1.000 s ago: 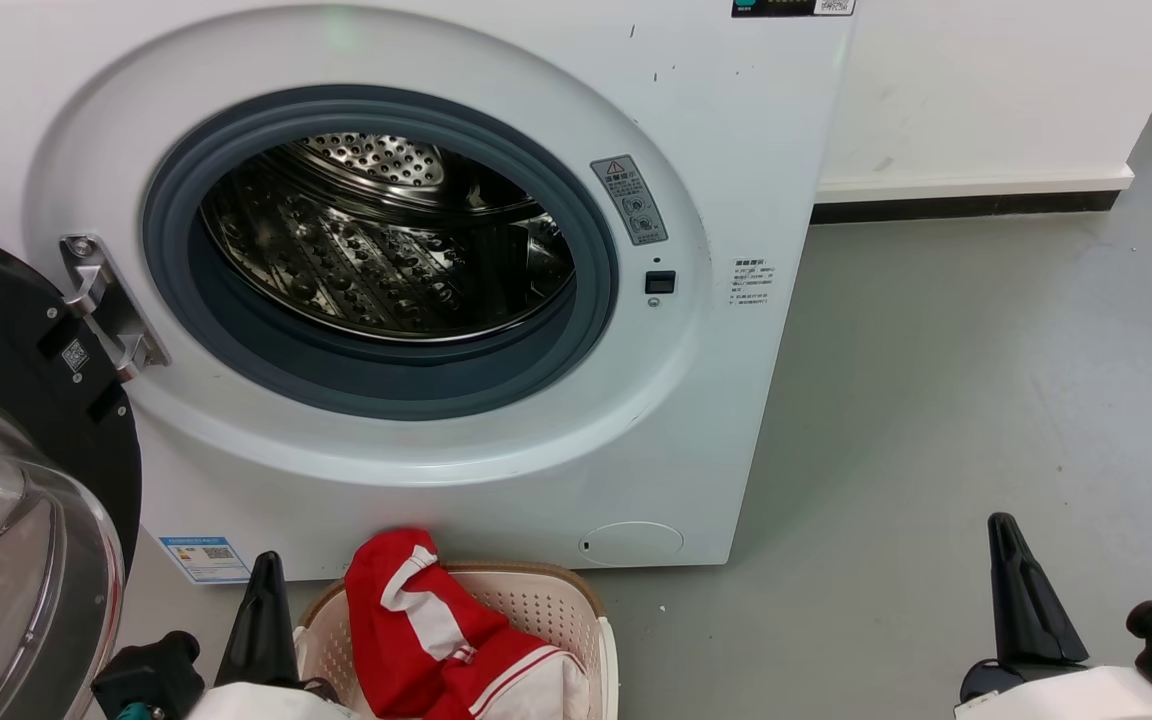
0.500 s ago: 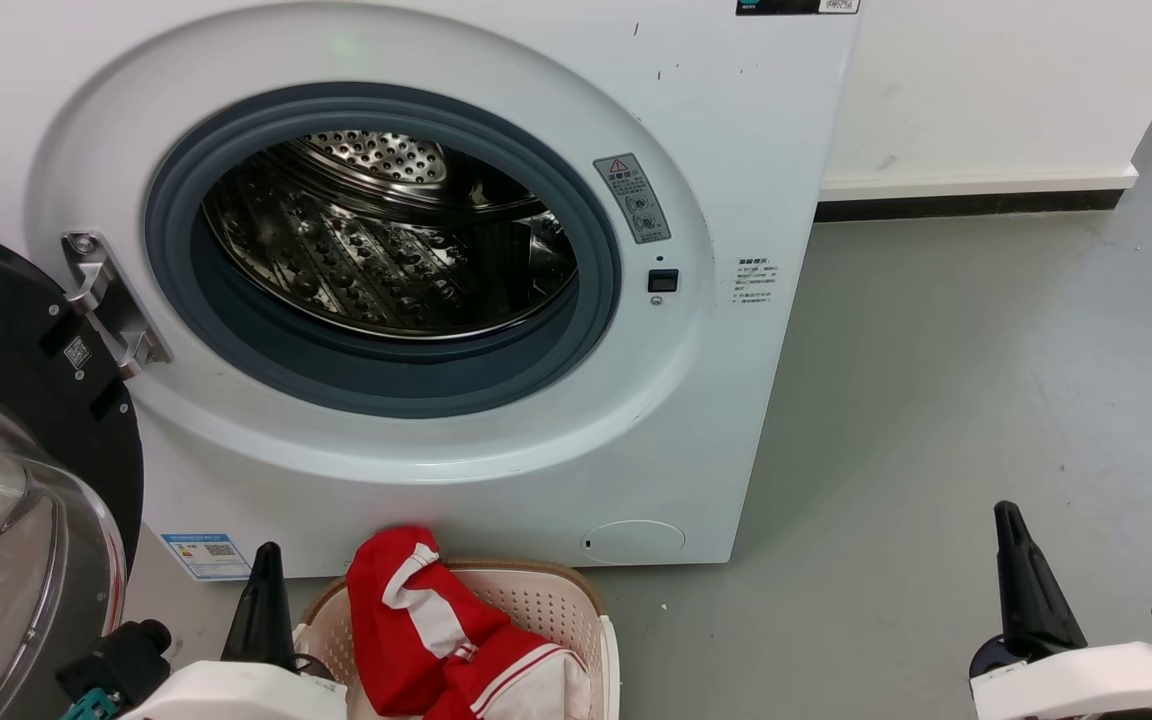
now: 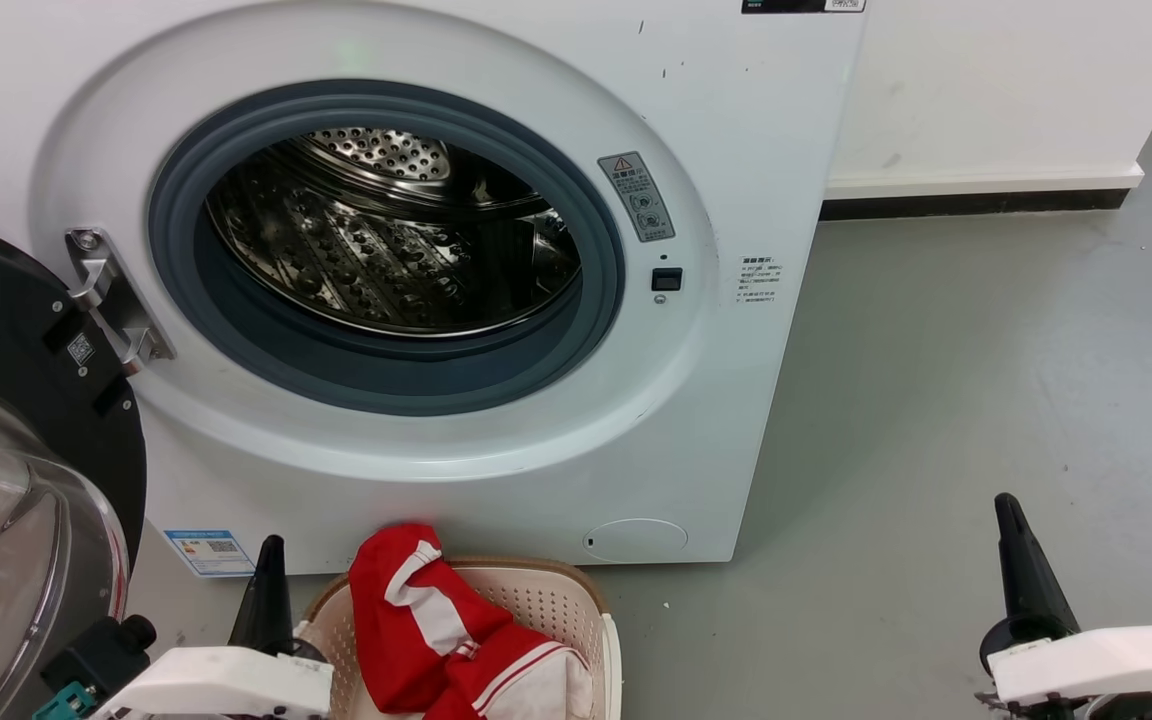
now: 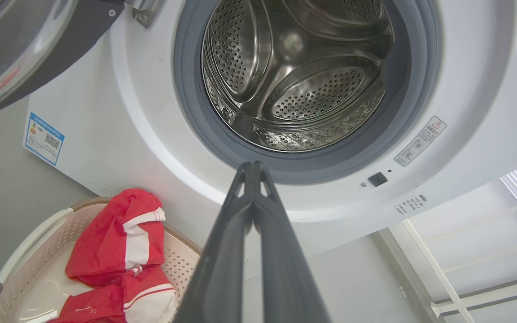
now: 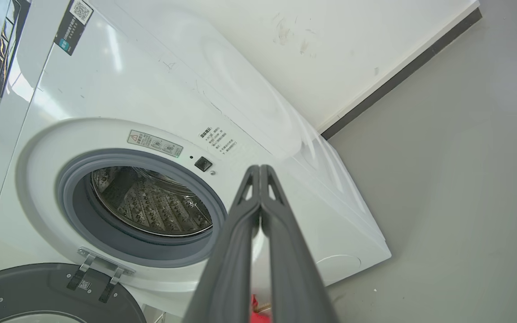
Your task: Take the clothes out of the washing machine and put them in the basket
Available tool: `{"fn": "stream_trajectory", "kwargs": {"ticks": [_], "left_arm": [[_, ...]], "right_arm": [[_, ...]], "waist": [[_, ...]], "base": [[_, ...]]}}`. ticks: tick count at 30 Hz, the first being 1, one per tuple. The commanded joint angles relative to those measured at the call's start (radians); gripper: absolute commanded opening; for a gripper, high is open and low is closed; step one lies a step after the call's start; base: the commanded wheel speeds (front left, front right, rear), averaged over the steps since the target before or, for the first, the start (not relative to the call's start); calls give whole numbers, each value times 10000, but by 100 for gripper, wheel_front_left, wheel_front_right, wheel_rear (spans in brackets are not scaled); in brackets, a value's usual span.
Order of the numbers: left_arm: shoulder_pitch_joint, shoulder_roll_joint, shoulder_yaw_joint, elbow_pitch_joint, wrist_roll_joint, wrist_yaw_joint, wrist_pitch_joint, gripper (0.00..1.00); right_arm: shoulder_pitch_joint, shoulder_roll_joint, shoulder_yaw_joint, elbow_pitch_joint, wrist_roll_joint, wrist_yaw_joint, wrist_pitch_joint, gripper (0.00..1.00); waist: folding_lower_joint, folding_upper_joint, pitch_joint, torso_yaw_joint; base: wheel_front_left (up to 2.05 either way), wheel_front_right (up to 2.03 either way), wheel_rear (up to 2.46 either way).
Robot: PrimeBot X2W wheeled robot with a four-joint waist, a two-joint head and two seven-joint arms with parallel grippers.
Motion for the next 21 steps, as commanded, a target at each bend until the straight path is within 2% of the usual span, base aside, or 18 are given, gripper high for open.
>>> {"fn": "stream_trajectory", "kwargs": {"ticks": [1, 21], "left_arm": [[-293, 20, 45, -73, -290, -80, 86, 0], [-661, 25, 183, 235, -2727, -308, 686, 0]], "right_arm": [[-292, -86, -29, -56, 314, -2, 53, 0], [-652, -109, -141, 312, 2725, -3, 635, 0]], "waist": [[0, 0, 2, 4], [0, 0, 44, 69]], "base": [[0, 0, 0], [0, 0, 0]]}}
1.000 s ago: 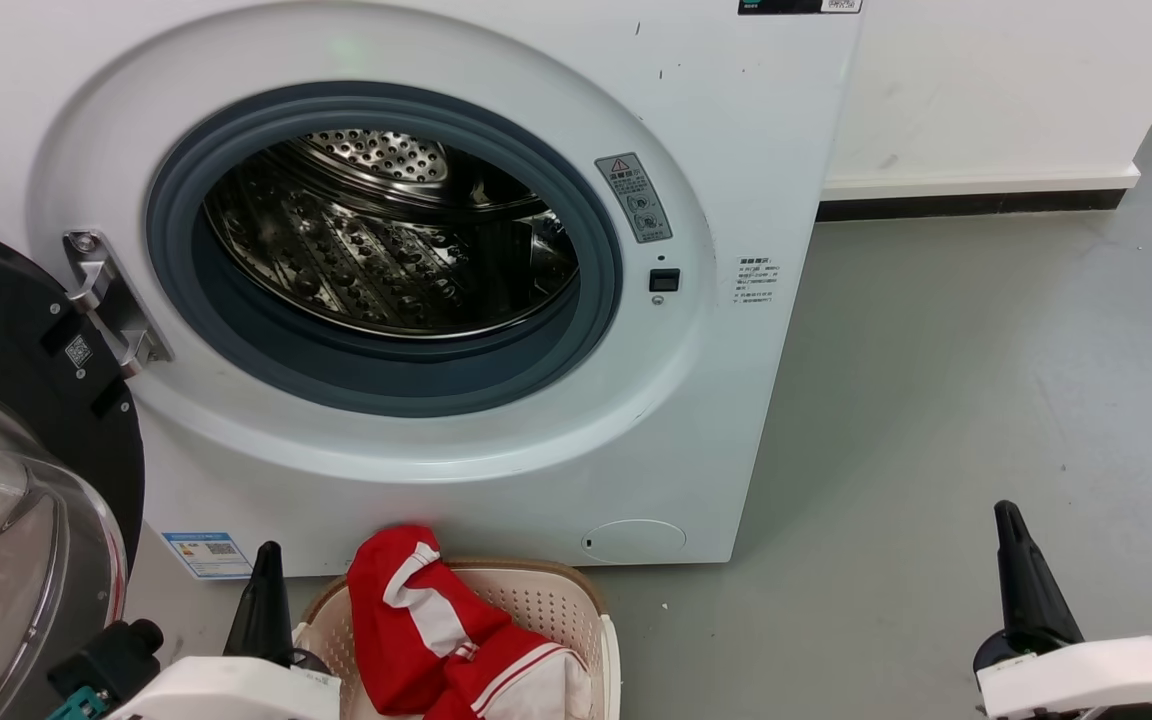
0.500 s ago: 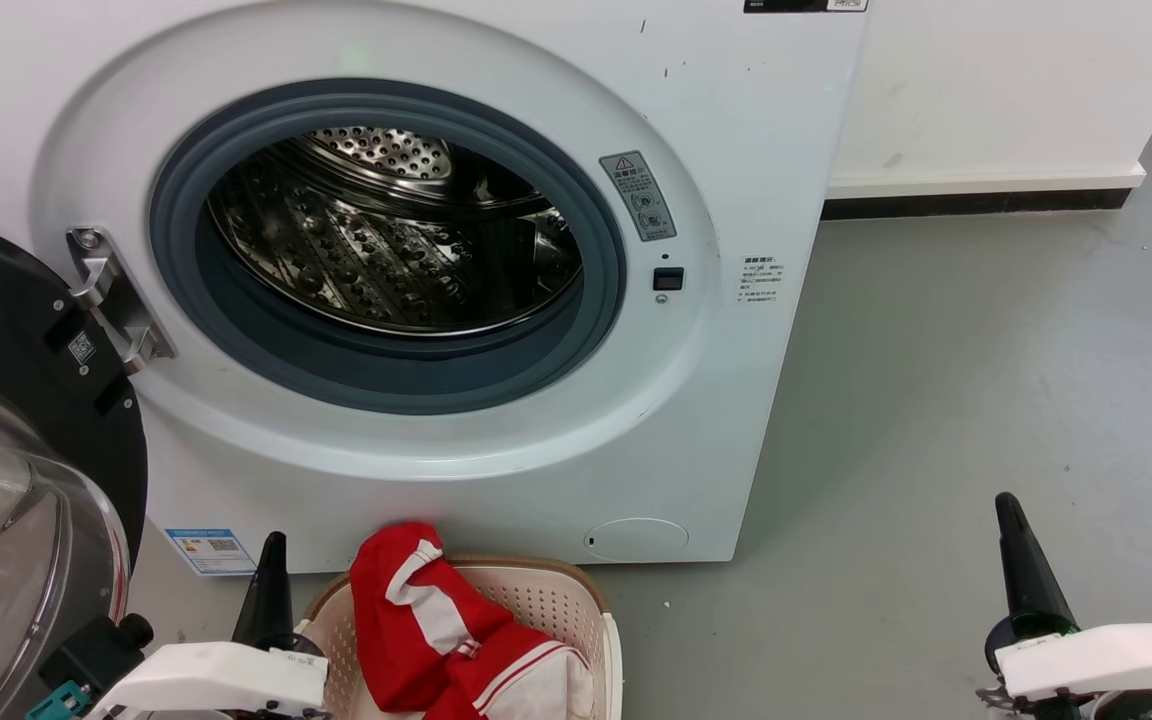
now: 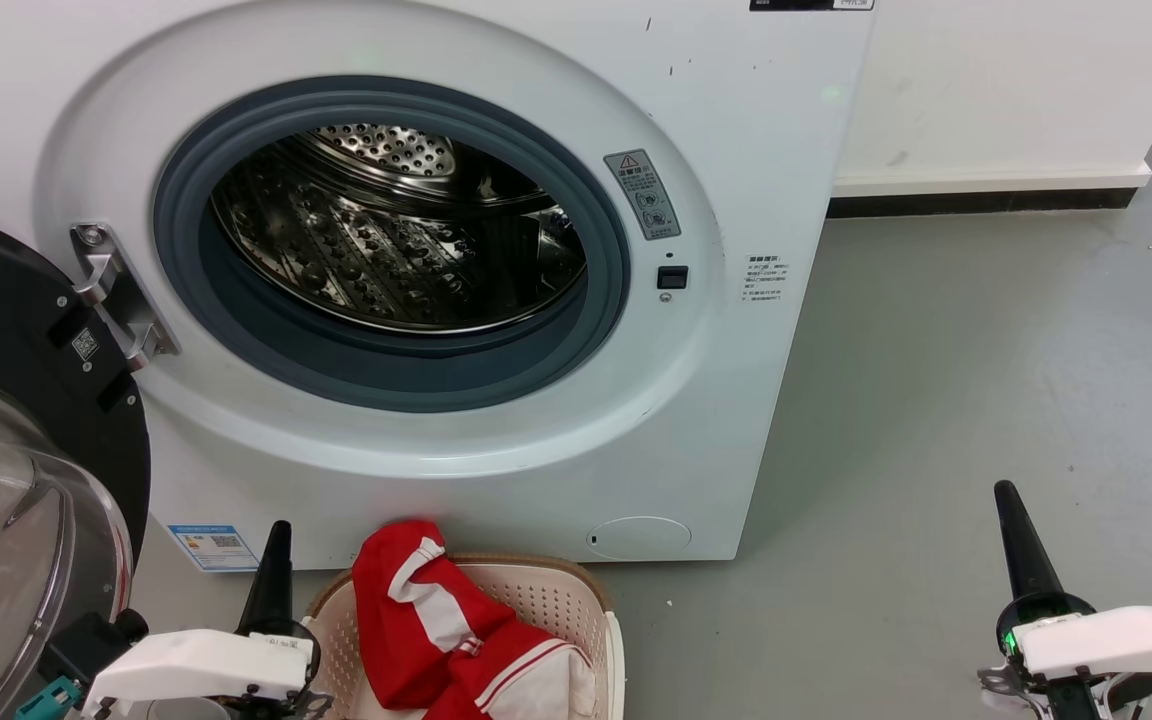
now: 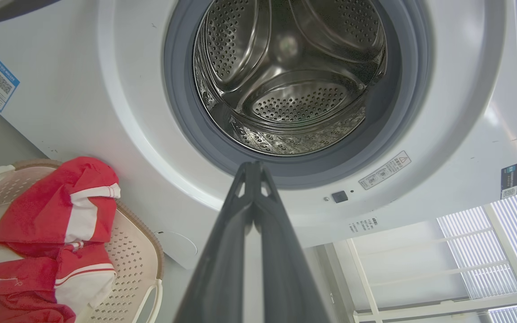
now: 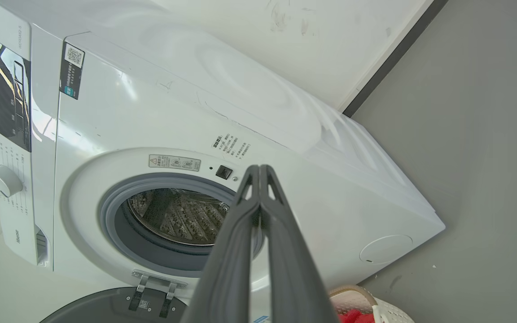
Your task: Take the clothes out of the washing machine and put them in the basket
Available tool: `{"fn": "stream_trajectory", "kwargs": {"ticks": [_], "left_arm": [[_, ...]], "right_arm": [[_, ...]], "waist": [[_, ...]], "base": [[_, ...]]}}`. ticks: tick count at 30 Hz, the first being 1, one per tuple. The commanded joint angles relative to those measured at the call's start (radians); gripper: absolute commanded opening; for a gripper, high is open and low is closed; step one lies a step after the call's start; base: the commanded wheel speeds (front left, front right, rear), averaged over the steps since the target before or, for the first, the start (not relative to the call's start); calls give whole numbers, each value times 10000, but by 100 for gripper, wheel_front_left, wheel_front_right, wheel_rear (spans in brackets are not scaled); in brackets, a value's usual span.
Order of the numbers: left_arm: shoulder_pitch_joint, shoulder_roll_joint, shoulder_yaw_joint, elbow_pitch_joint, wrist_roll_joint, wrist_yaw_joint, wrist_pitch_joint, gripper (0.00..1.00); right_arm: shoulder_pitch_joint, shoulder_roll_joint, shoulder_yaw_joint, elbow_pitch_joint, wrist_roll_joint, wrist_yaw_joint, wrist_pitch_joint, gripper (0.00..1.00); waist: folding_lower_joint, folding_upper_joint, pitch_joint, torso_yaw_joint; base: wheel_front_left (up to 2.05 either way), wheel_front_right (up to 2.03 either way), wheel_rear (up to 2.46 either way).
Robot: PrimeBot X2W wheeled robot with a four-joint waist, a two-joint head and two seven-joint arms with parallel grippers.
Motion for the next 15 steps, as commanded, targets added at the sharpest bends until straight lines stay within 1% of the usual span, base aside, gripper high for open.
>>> {"fn": "stream_trajectory", "kwargs": {"ticks": [1, 15], "left_arm": [[-265, 23, 47, -47, -267, -77, 68, 0], [-456, 25, 119, 126, -1614, -199, 403, 0]], "right_arm": [[-241, -69, -32, -23, 282, -1, 60, 0], [-441, -64, -117, 179, 1592, -1, 410, 0]], "waist": [[-1, 0, 3, 4], [-1, 0, 30, 47]], "base": [[0, 0, 0], [0, 0, 0]]}}
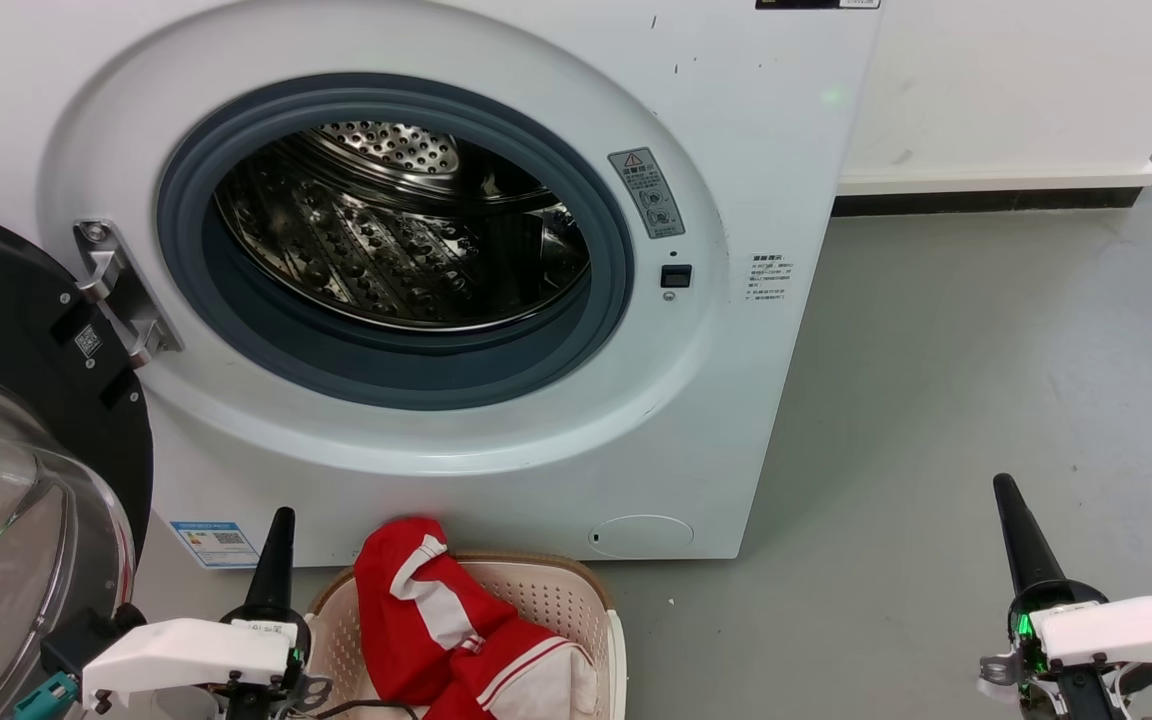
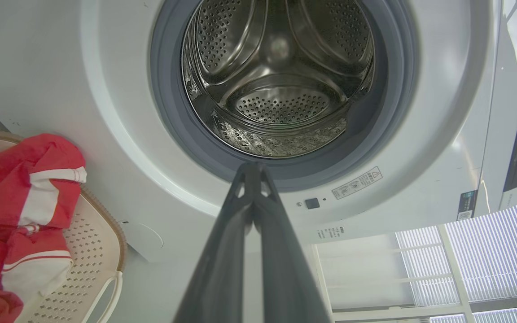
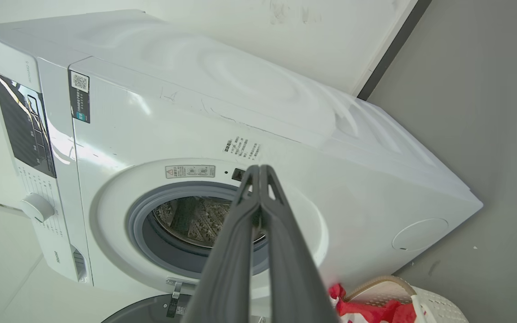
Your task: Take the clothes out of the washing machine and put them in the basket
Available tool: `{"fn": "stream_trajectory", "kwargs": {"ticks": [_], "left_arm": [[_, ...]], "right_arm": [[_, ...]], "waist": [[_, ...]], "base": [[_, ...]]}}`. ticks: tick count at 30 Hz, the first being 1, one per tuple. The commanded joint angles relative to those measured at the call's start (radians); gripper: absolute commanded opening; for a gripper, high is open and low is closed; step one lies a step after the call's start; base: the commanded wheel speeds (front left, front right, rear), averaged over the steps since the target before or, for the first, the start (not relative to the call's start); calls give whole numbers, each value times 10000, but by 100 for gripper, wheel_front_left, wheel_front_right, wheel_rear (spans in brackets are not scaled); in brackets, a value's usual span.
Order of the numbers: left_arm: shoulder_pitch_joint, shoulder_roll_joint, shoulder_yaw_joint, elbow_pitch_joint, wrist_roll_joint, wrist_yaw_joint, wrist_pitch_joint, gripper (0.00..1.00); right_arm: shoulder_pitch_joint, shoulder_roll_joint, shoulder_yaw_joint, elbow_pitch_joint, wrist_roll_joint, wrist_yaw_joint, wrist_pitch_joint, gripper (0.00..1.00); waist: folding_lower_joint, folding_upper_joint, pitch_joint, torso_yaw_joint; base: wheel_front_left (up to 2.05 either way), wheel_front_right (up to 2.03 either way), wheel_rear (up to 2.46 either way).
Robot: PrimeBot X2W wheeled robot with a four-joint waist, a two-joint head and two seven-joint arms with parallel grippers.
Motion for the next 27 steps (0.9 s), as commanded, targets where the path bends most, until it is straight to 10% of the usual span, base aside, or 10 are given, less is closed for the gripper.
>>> {"fn": "stream_trajectory", "kwargs": {"ticks": [1, 27], "left_arm": [[-197, 22, 30, -22, -173, -28, 46, 0], [-527, 26, 162, 273, -2438, -250, 611, 0]], "right_arm": [[-208, -60, -23, -20, 181, -1, 34, 0], [-538, -14, -203, 340, 2366, -2, 638, 0]], "waist": [[0, 0, 1, 2], [0, 0, 55, 87]], "base": [[0, 0, 0], [0, 0, 0]]}}
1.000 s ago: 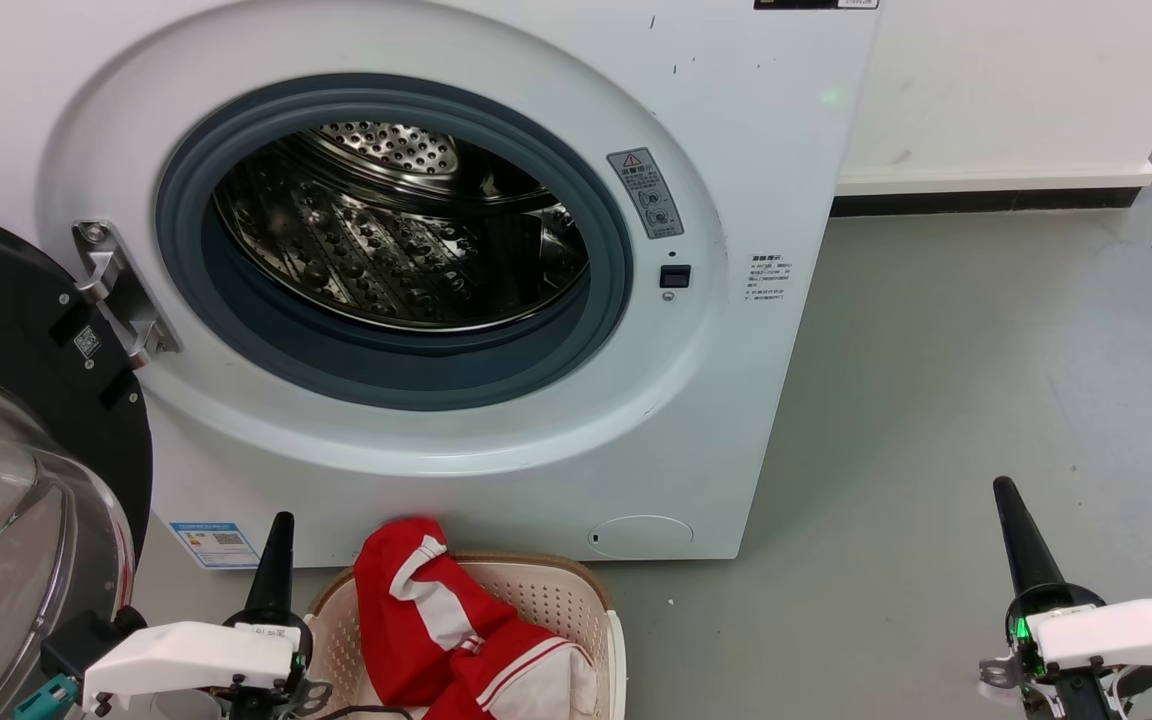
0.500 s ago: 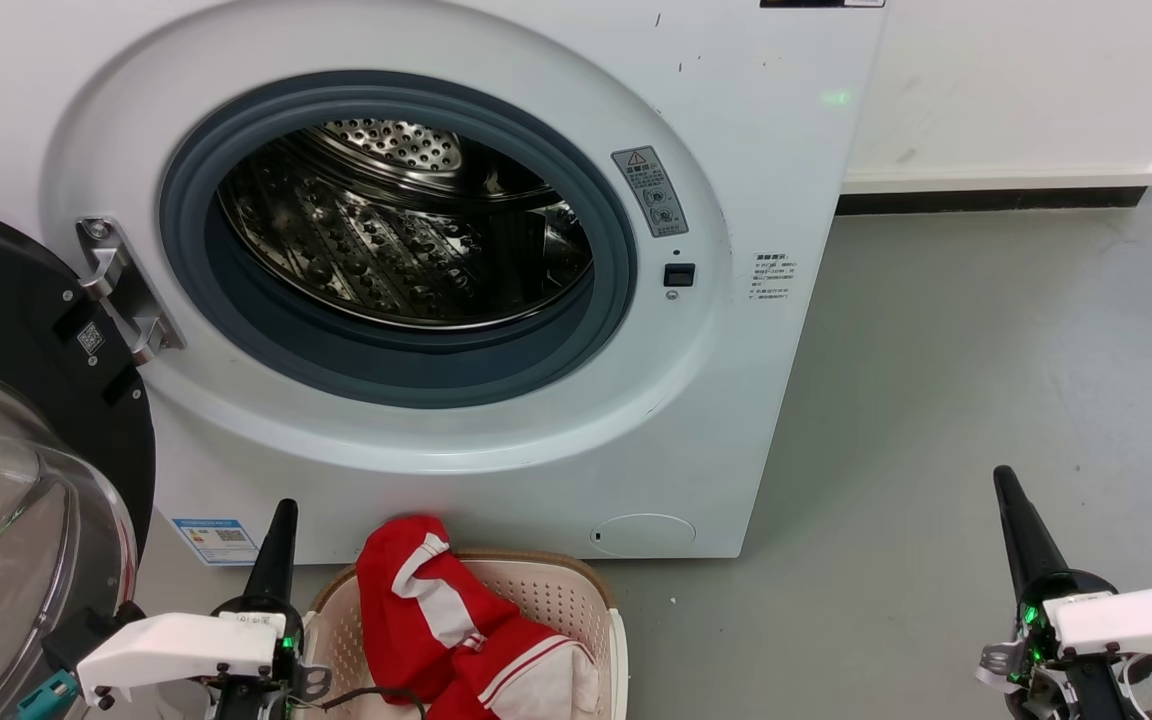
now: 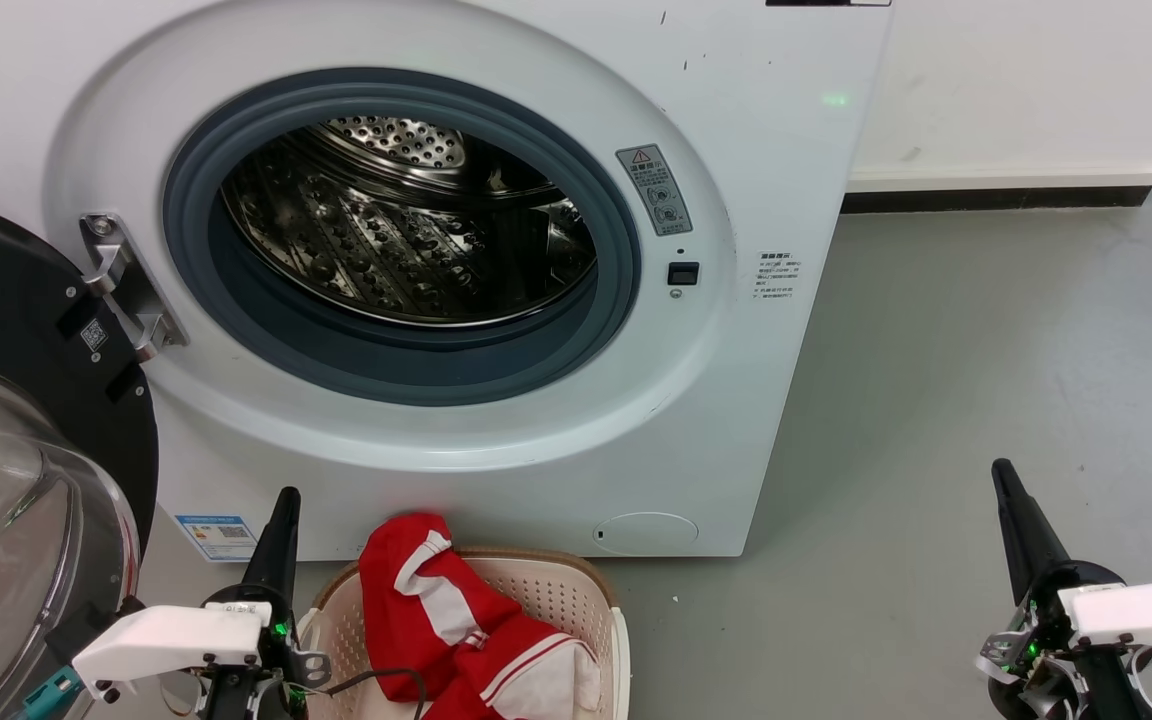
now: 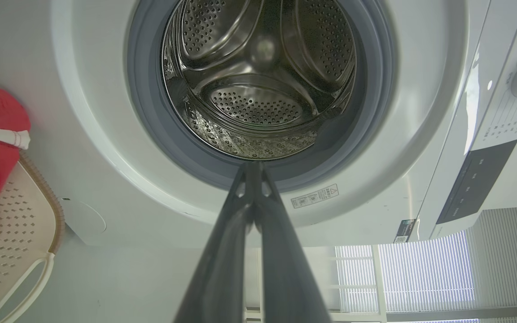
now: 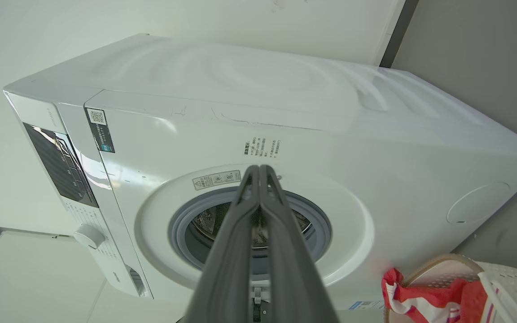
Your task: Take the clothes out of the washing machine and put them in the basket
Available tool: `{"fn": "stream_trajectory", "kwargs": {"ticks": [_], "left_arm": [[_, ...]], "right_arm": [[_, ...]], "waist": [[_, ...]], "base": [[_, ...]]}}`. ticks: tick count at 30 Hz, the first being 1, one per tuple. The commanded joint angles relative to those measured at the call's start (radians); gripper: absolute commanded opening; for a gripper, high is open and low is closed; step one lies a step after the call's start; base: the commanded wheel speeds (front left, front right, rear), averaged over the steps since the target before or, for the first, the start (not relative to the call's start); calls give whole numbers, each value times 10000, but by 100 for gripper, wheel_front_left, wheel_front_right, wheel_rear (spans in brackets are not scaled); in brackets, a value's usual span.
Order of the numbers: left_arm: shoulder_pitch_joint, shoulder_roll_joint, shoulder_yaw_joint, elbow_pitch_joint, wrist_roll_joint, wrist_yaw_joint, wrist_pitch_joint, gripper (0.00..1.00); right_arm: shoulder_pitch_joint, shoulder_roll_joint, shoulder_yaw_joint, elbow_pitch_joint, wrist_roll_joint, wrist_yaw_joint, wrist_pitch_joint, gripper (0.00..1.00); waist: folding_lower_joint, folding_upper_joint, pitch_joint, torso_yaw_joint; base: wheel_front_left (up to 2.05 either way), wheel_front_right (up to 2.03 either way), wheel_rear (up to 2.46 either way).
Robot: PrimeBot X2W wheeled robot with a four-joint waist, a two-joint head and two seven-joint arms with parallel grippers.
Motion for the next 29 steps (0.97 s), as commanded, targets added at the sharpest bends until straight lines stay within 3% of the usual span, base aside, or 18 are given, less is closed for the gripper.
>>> {"fn": "stream_trajectory", "kwargs": {"ticks": [1, 20, 29], "left_arm": [[-152, 22, 40, 8, -166, -63, 67, 0], [-334, 23, 118, 191, -1546, -184, 404, 0], [-324, 23, 115, 183, -1499, -173, 394, 0]], "right_arm": [[-166, -15, -31, 16, 172, -2, 54, 0], [-363, 32, -153, 239, 1485, -3, 425, 0], [-367, 61, -188, 234, 1400, -3, 460, 0]], "waist": [[0, 0, 1, 3], [0, 0, 41, 65], [0, 0, 41, 65]], "base": [[0, 0, 0], [0, 0, 0], [0, 0, 0]]}}
